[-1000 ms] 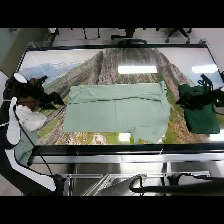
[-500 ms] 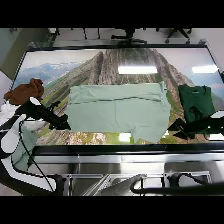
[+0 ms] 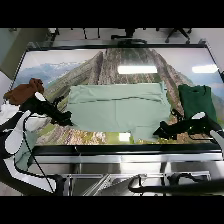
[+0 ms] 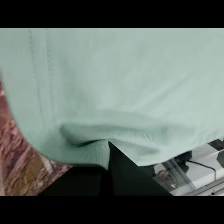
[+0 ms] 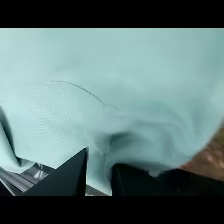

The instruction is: Fold the shirts.

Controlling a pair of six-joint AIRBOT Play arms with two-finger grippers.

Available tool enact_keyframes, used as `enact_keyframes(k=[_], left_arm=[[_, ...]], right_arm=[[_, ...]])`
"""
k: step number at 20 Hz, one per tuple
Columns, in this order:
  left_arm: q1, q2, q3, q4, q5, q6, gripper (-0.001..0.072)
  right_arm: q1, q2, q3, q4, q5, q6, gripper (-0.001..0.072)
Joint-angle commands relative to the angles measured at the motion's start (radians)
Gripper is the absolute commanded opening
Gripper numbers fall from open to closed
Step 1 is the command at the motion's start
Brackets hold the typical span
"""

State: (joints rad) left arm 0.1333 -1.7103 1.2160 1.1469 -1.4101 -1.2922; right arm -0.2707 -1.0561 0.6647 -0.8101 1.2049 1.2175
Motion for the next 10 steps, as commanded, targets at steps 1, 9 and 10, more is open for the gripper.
enact_keyframes(k=[1,9,10], left_arm=[[-0.003,0.003,0.039,-0.012,-0.109,-0.019,0.0009],[0.014,0.172,-0.192,0.29,-0.142,-0.064,0.0008],[0.03,0.2,-0.215,0.302,-0.135,-0.064,0.0008]], right_arm=[[0.015,0.013,0.002,0.105,0.147,-0.071,0.0056],[0.01,0.271,0.001,-0.429,0.183,0.212,0.0021],[0.01,0.295,0.001,-0.425,0.174,0.212,0.0021]])
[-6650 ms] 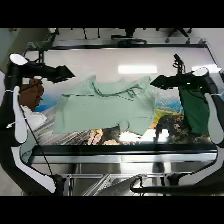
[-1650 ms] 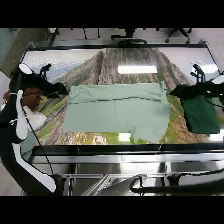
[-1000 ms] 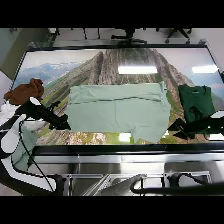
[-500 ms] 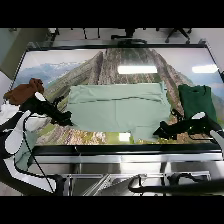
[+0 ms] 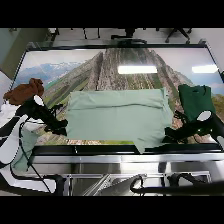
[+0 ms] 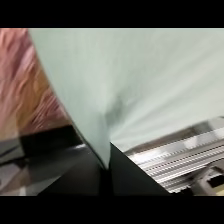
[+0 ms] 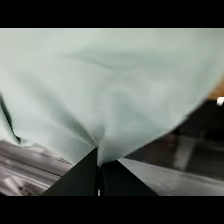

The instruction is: Fold the shirts.

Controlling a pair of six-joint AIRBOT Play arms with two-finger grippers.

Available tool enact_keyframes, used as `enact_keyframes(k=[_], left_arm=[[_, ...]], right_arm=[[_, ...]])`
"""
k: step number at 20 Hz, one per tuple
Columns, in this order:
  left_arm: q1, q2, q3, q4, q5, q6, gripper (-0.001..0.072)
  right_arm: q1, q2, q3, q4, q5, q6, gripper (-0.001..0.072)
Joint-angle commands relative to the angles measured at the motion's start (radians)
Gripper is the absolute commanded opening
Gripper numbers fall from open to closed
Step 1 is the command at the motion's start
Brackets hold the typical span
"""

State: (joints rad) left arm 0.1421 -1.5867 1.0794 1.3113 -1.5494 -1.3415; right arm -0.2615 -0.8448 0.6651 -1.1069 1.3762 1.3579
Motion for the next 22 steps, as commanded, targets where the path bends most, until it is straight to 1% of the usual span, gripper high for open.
enact_keyframes(k=[1,2,4,6,8,12,14,15,18,20,21,22], left_arm=[[0.042,0.099,-0.093,0.125,0.005,-0.014,0.0008],[0.06,0.116,-0.095,0.111,0.005,-0.014,0.0008],[0.077,0.13,-0.046,0.042,0.002,-0.014,0.0008],[0.064,0.121,0.055,-0.046,-0.003,-0.014,0.0008],[0.023,0.084,0.184,-0.093,-0.001,-0.014,0.0008],[-0.064,-0.073,0.462,-0.106,0.005,-0.019,0.0008],[-0.075,-0.168,0.578,-0.098,0.008,-0.049,0.0008],[-0.075,-0.209,0.619,-0.099,0.018,-0.063,0.0008],[-0.085,-0.335,0.73,-0.102,0.031,-0.066,0.0008],[-0.1,-0.414,0.812,-0.102,0.017,-0.067,0.0017],[-0.106,-0.444,0.851,-0.102,-0.006,-0.073,0.0142],[-0.106,-0.467,0.886,-0.102,-0.033,-0.077,0.05]], right_arm=[[0.001,0.101,0.002,-0.119,-0.019,0.071,0.0021],[0.001,0.107,0.016,-0.119,-0.042,0.071,0.0021],[0.002,0.101,0.093,-0.066,-0.085,0.019,0.0021],[0.002,0.062,0.201,0.02,-0.158,-0.051,0.0021],[0.003,-0.017,0.304,0.086,-0.208,-0.09,0.0021],[0.003,-0.254,0.495,0.233,-0.287,-0.195,0.0022],[0.003,-0.364,0.563,0.25,-0.33,-0.22,0.0022],[0.003,-0.412,0.59,0.259,-0.349,-0.249,0.0022],[0.003,-0.531,0.639,0.304,-0.41,-0.309,0.0023],[0.003,-0.564,0.644,0.362,-0.456,-0.384,0.0023],[0.001,-0.563,0.651,0.37,-0.455,-0.418,0.0053],[-0.003,-0.555,0.665,0.341,-0.446,-0.42,0.0252]])
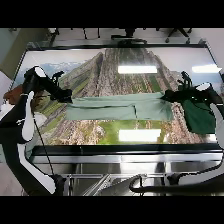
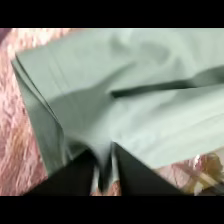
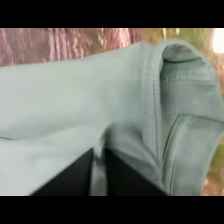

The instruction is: Fold the shirts.

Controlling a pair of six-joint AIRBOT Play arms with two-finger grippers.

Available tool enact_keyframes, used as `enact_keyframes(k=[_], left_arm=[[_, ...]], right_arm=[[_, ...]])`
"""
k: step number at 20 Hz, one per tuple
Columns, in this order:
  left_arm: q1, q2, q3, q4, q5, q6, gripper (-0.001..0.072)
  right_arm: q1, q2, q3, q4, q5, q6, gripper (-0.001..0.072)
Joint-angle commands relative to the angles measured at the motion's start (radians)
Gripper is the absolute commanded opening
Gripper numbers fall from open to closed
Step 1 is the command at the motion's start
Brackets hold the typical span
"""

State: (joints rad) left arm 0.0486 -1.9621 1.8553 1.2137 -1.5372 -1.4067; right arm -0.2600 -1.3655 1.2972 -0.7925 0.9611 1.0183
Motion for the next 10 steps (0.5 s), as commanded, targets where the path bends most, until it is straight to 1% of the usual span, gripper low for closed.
enact_keyframes(k=[1,2,3,4,5,7,9,10], left_arm=[[-0.013,-0.107,0.142,-0.005,-0.067,-0.036,0.0701],[-0.013,-0.112,0.169,-0.005,-0.084,-0.043,0.0701],[-0.012,-0.108,0.185,-0.005,-0.091,-0.043,0.0701],[-0.006,-0.101,0.195,-0.006,-0.093,-0.043,0.0701],[-0.005,-0.086,0.192,-0.006,-0.087,-0.043,0.0701],[-0.004,-0.05,0.161,-0.006,-0.071,-0.042,0.0701],[-0.005,-0.025,0.151,-0.011,-0.069,-0.042,0.0701],[-0.005,-0.016,0.151,-0.024,-0.072,-0.042,0.0701]], right_arm=[[-0.014,-0.021,0.046,-0.037,-0.006,-0.08,0.0461],[-0.024,-0.005,0.051,-0.103,0.021,-0.072,0.0567],[-0.036,0.007,0.05,-0.159,0.047,-0.038,0.0667],[-0.046,0.009,0.05,-0.197,0.08,-0.002,0.0691],[-0.055,0.003,0.049,-0.211,0.113,0.019,0.0691],[-0.057,-0.025,0.05,-0.209,0.139,0.03,0.0691],[-0.055,-0.06,0.05,-0.185,0.156,0.03,0.0691],[-0.055,-0.078,0.05,-0.148,0.175,0.03,0.069]])
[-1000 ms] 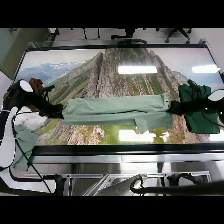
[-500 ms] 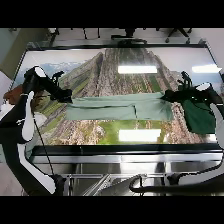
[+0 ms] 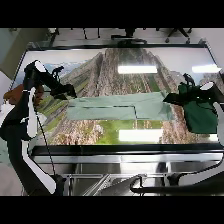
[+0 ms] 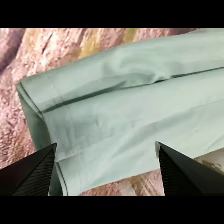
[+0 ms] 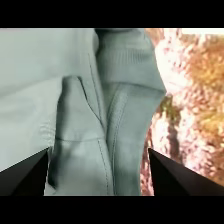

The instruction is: Fold the shirts.

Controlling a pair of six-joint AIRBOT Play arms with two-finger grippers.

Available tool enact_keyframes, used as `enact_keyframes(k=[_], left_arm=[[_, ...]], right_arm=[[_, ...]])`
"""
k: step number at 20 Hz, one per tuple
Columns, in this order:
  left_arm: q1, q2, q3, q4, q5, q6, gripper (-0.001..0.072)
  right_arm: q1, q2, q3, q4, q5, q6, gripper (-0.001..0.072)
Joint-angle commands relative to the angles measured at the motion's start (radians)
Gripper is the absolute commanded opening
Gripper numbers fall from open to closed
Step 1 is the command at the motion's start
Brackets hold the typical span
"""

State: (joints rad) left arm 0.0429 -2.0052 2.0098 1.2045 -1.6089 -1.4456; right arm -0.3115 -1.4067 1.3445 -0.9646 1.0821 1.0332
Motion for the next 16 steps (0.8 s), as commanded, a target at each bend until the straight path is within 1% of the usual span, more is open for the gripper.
enact_keyframes(k=[1,3,4,5,6,7,8,9,10,13,16], left_arm=[[0.0,0.035,-0.003,-0.043,-0.006,-0.003,0.0701],[0.0,0.05,-0.003,-0.106,-0.006,-0.003,0.07],[0.0,0.057,-0.003,-0.129,-0.006,-0.003,0.07],[-0.005,0.062,-0.003,-0.144,-0.004,-0.003,0.0664],[-0.012,0.066,-0.003,-0.161,-0.003,-0.003,0.0474],[-0.019,0.068,-0.003,-0.177,-0.001,-0.003,0.0315],[-0.03,0.068,-0.003,-0.199,0.008,-0.003,0.0165],[-0.046,0.068,-0.003,-0.222,0.024,-0.002,0.0064],[-0.068,0.068,-0.003,-0.24,0.049,-0.001,0.001],[-0.172,0.058,-0.003,-0.236,0.145,-0.001,0.001],[-0.317,-0.014,-0.003,-0.236,0.237,-0.001,0.0009]], right_arm=[[-0.003,-0.056,0.002,0.068,0.08,0.014,0.069],[0.002,-0.089,0.002,0.126,0.124,0.002,0.0689],[0.005,-0.105,0.002,0.138,0.143,0.002,0.0635],[0.006,-0.116,0.002,0.147,0.166,-0.006,0.0433],[0.01,-0.123,0.002,0.168,0.188,-0.034,0.0229],[0.013,-0.125,0.003,0.191,0.196,-0.048,0.0063],[0.013,-0.123,0.005,0.226,0.2,-0.071,0.0022],[0.012,-0.117,0.006,0.256,0.2,-0.077,0.0022],[0.01,-0.107,0.011,0.267,0.202,-0.077,0.0022],[0.01,-0.051,0.047,0.27,0.241,-0.059,0.0022],[0.01,0.028,0.089,0.306,0.292,-0.034,0.0022]])
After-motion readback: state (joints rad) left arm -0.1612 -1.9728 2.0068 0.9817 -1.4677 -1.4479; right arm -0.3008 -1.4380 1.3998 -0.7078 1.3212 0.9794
